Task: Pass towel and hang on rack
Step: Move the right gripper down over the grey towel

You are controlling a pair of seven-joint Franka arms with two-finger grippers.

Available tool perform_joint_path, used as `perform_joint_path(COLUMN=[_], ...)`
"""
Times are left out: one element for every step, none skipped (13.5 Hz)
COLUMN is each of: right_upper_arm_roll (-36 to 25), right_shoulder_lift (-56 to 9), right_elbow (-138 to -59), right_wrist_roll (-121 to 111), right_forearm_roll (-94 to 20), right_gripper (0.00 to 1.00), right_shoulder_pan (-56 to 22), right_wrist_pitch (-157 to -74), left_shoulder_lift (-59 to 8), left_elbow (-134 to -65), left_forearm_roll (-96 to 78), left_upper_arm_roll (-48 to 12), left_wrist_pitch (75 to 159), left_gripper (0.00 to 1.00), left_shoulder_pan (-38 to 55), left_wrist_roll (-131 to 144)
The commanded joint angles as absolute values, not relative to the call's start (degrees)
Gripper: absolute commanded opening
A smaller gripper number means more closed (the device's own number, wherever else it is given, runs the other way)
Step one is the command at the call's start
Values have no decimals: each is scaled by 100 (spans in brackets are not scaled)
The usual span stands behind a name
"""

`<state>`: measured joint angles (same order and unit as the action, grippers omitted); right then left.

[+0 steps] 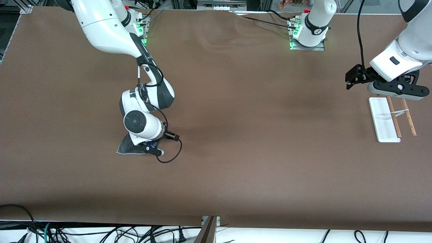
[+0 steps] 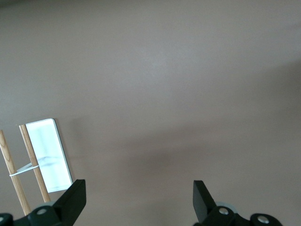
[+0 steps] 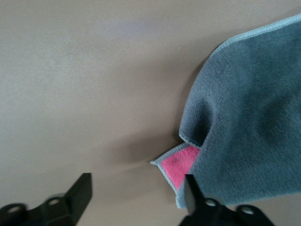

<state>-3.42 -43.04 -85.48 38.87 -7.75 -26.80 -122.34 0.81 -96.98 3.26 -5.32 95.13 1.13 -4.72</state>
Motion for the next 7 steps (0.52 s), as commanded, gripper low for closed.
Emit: perform_joint_path(right_upper_arm_roll=[-352, -343, -351, -352, -343, -343, -343], right_shoulder_lift=[-4350, -4368, -4368, -4368, -4368, -4368, -4368], right_elbow=[-8578, -8604, -8665, -8753, -8850, -8903, -8912], right_wrist_roll=[3920, 3920, 3911, 3902, 3894, 3876, 3867], right_forearm_roll=[-861, -870, -870, -870, -870, -870, -870], right_gripper=[75, 72, 68, 67, 64, 64, 63], right_shoulder_pan=[-2707, -2707, -2716, -2716, -2716, -2716, -2716], right_wrist_pitch=[-12322, -12401, -12445, -12471, -12541, -12612, -12647], left_shoulder_lift=[114, 114, 114, 114, 114, 114, 114], left_elbow=[-9677, -9677, -9685, -9677, -9677, -9677, -9677], left_forearm_roll=[167, 167, 167, 167, 167, 167, 167], left_upper_arm_roll=[-563, -563, -563, -563, -563, -563, -563], left_wrist_pitch=[9431, 9431, 9431, 9431, 9431, 9431, 9431], left_gripper=[100, 100, 100, 100, 100, 100, 100], left_shoulder_pan=[53, 53, 53, 53, 53, 53, 53], left_wrist_roll=[-466, -466, -466, -466, -466, -466, -466])
